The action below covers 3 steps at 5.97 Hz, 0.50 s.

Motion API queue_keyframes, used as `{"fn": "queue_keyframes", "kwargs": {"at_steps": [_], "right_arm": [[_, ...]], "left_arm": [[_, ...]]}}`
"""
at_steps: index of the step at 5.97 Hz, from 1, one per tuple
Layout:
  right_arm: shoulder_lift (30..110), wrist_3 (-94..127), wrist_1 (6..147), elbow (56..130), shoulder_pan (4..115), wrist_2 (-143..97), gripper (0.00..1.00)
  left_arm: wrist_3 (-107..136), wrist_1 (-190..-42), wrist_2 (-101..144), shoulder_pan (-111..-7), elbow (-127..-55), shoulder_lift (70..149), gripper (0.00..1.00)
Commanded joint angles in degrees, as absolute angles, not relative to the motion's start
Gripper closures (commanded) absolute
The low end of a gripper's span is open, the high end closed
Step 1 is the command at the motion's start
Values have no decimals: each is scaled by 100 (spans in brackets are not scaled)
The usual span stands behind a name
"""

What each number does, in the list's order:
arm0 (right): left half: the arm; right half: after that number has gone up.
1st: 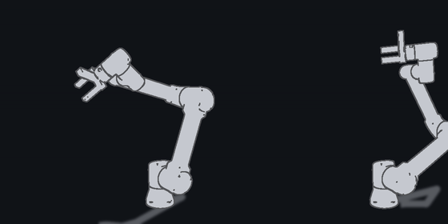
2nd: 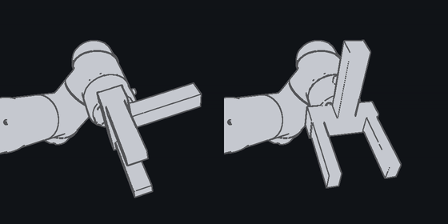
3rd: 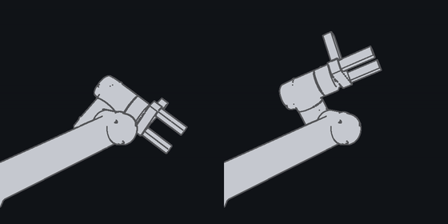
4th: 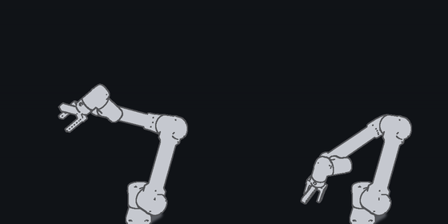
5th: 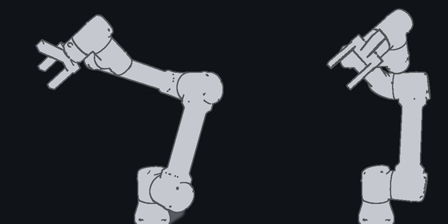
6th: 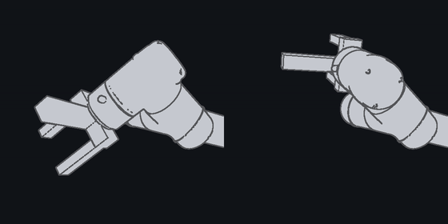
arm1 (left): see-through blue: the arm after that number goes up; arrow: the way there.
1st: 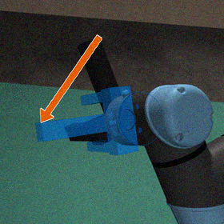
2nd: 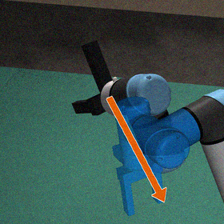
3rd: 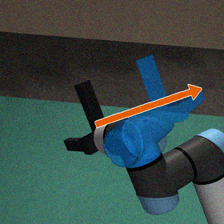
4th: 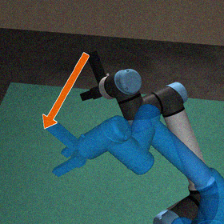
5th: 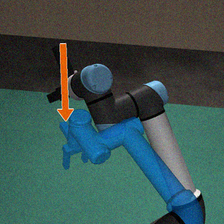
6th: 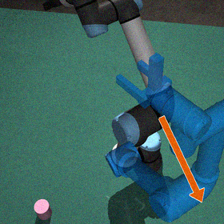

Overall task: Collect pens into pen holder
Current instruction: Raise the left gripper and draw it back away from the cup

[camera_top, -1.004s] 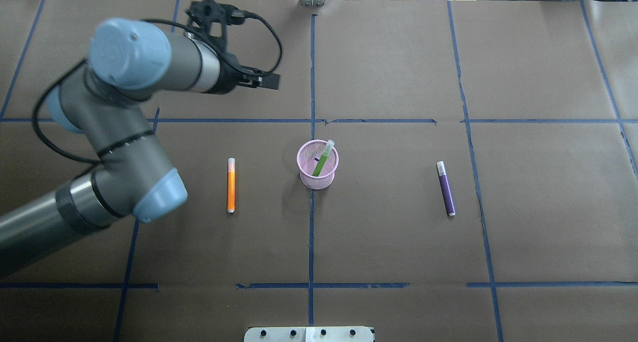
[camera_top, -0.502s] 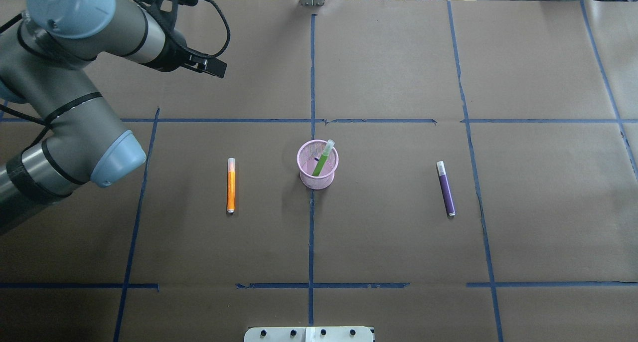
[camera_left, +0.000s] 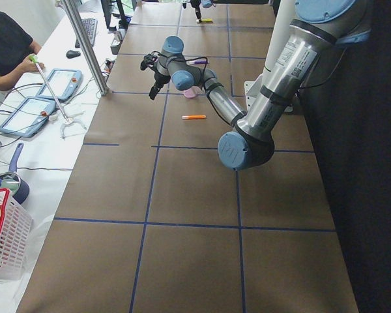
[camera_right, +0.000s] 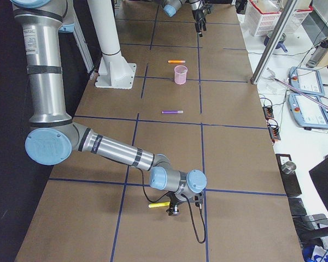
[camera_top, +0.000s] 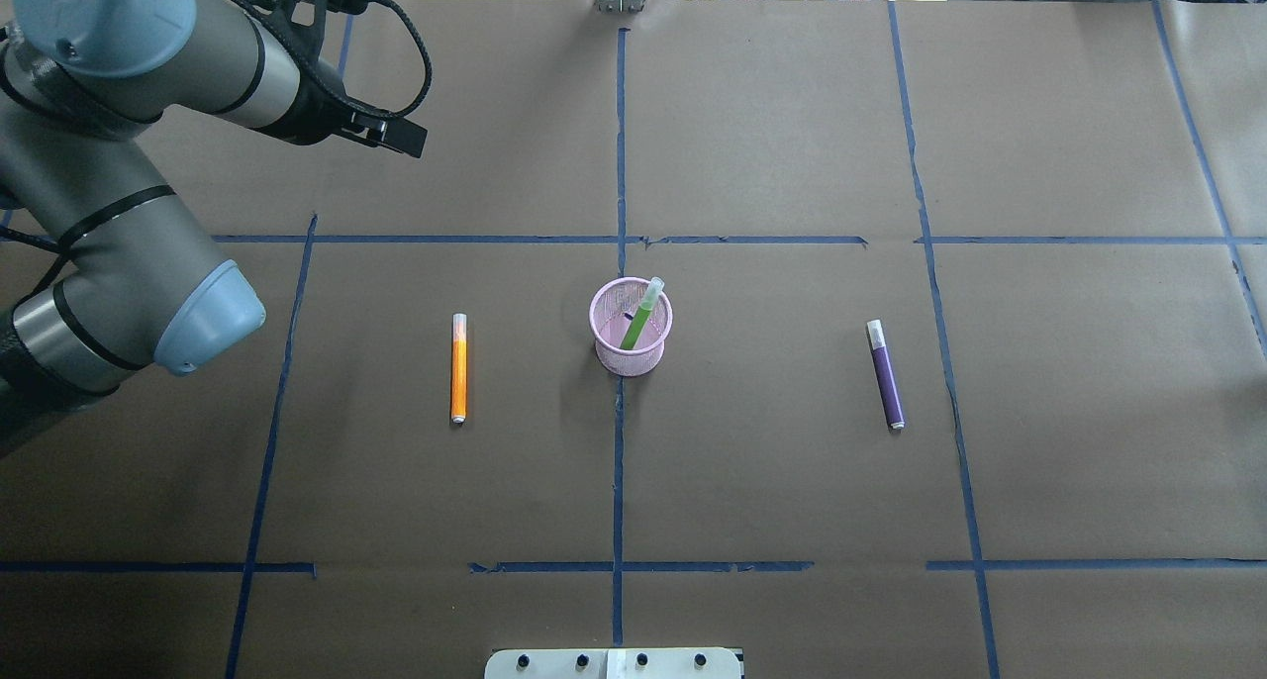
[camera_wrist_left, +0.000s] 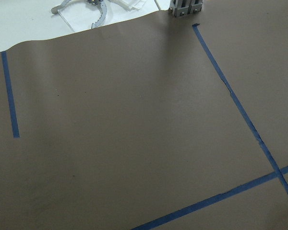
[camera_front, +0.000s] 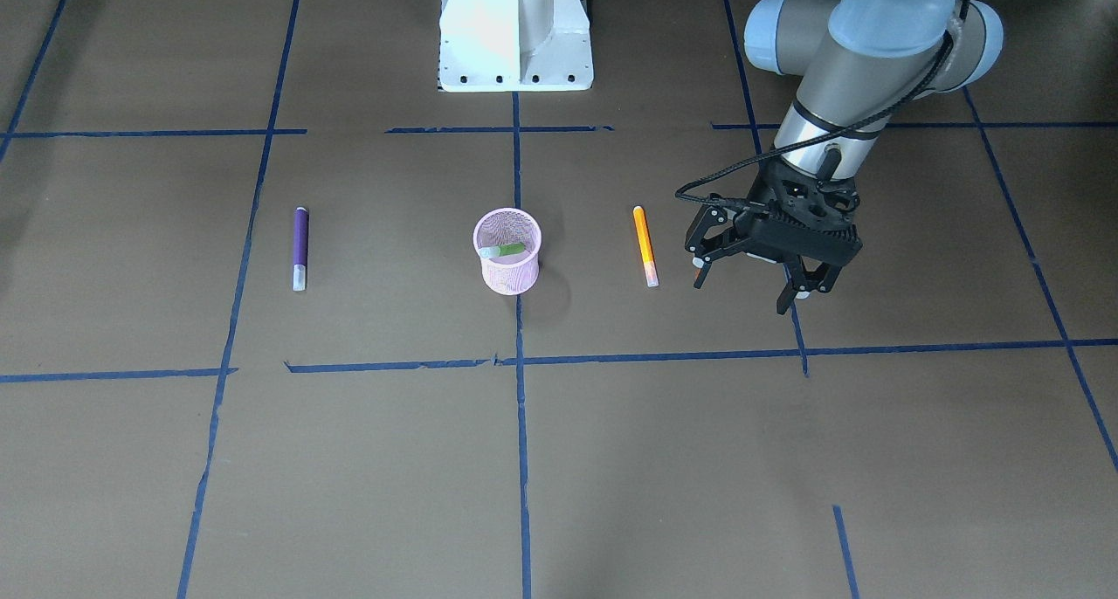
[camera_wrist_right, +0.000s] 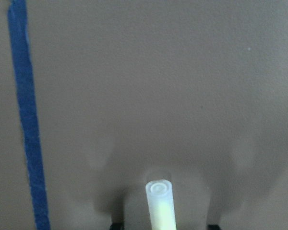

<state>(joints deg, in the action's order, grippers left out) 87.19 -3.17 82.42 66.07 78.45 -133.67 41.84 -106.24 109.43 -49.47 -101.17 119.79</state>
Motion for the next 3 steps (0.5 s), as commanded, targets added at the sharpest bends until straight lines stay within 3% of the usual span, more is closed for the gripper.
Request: {"fn": "queue_keyframes", "kwargs": {"at_steps": [1, 3], "right_arm": [[8719, -316, 8244, 6601, 7840, -13386, 100], [8719, -386, 8244, 6592, 7822, -13360, 100]], "left_arm": [[4184, -10635, 10942, -4948, -10125, 11971, 0], [4184, -10652, 10934, -4948, -10116, 11962, 0]]}}
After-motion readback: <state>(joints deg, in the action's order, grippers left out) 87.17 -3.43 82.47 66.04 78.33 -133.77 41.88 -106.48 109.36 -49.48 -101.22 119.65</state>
